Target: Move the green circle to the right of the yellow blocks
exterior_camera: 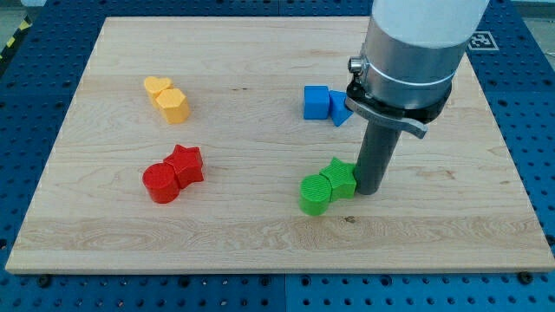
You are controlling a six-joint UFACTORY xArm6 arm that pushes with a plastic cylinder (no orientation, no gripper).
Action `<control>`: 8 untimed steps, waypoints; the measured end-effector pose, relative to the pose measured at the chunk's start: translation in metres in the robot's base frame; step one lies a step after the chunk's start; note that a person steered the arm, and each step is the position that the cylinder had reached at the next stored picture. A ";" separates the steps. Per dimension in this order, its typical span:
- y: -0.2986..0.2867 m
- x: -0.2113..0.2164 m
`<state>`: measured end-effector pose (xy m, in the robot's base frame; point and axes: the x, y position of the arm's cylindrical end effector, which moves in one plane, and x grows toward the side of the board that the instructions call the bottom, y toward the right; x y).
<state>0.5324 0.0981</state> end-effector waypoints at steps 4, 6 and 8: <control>-0.073 0.041; -0.077 0.040; -0.094 -0.002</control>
<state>0.5304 0.0044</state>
